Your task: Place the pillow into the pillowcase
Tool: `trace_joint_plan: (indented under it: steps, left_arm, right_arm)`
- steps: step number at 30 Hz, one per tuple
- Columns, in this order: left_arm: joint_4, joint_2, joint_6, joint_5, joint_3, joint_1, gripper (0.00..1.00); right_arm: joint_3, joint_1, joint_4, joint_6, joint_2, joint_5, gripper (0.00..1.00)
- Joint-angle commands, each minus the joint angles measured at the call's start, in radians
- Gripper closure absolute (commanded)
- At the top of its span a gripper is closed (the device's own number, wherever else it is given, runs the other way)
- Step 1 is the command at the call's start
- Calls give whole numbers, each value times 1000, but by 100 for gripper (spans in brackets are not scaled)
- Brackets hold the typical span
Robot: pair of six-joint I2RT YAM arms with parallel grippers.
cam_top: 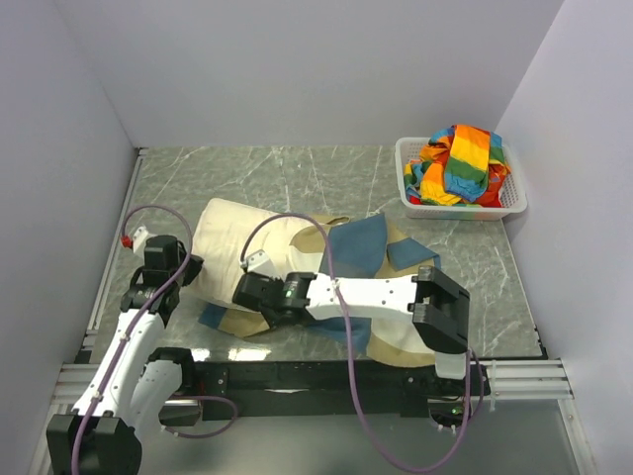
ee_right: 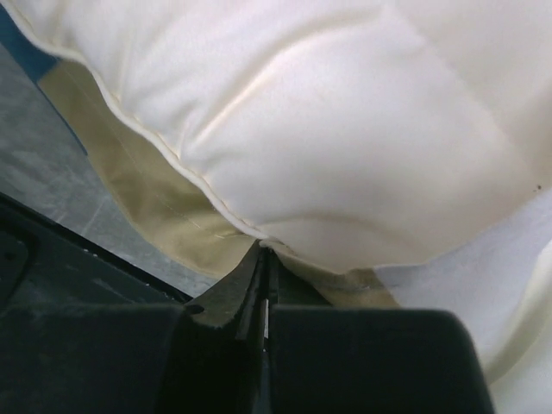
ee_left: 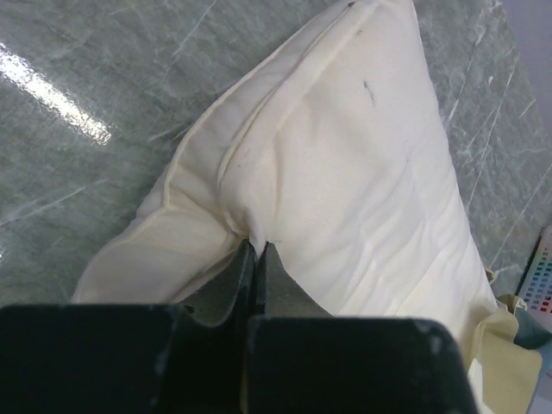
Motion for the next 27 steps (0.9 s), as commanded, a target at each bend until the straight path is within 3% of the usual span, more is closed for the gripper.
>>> trace_joint_plan:
  steps: [1,4,5,6,8,9,12,16,19,27]
  left_arm:
    - [-25,5,-1,75,56,-32,99]
    - [-37,31,1,75,55,-32,94]
    - [-50,33,-1,69,58,-30,85]
    - [-51,30,8,59,67,-30,69]
    - [-60,22,24,29,82,-30,59]
    - [-74,16,34,17,97,-30,45]
    - [-103,2,40,-32,114,-30,24]
    - [-93,2,7,-67,84,-30,14]
    - [-88,20,-6,-66,93,-13,10]
    - [-108,126,93,141,317,272,9]
  right_arm:
    - [97,-60,125,-71,-112,-33,99]
    - [53,-47,91,-58,-142,-4,86]
    - [28,-40,97,-55,-190,2,73]
    - [1,-33,115,-52,-217,3,66]
    - [-62,-25,117,-54,-288,38,49]
    - [-73,-20,94,-57,-305,59,44]
    - [-78,-7,42,-92,-333,142,32]
    - [-50,30,89,-238,-261,183,9]
    - [0,30,163,-382,-145,188,0]
    - [97,19,372,-661,34,99,0]
